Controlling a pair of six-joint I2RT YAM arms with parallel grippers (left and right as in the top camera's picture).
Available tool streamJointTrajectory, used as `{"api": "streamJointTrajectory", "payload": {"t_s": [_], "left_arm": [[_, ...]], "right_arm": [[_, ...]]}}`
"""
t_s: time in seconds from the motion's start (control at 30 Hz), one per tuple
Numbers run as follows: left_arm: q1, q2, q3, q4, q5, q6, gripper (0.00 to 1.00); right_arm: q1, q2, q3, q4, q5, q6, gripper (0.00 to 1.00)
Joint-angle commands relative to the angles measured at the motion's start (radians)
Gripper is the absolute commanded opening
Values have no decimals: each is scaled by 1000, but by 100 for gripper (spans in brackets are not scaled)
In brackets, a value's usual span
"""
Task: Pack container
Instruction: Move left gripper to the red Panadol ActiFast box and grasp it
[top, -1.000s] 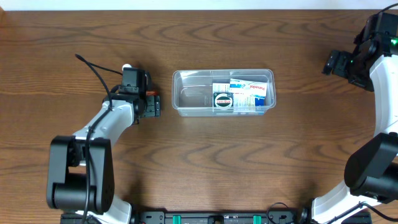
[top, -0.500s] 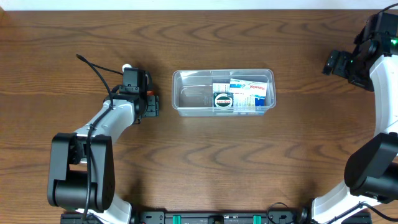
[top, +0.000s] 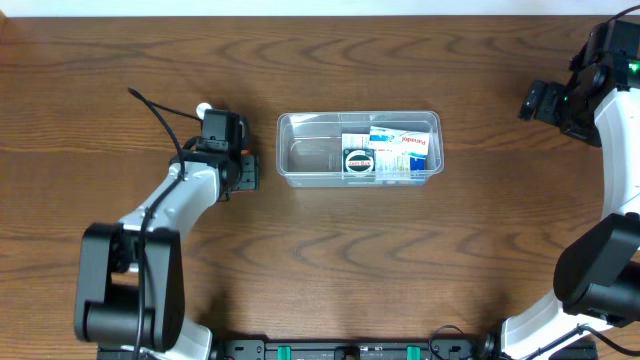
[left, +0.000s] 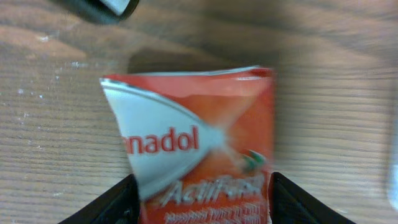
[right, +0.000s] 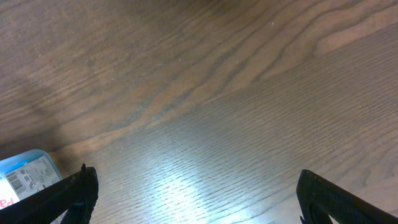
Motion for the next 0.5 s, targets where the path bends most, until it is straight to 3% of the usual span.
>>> {"api": "streamJointTrajectory", "payload": {"t_s": [0.0,0.33,0.47], "left_arm": [[-18,-79,14,-8,13,-8,64],[-38,-196,14,-21,12,-8,64],[-38,-161,14,-14,-18,-8,79]], "right_arm": [[-4,-11,12,-2,7,-14,99],[-4,-11,12,-1,7,-14,99],[-3,-11,12,-2,7,-14,99]]}}
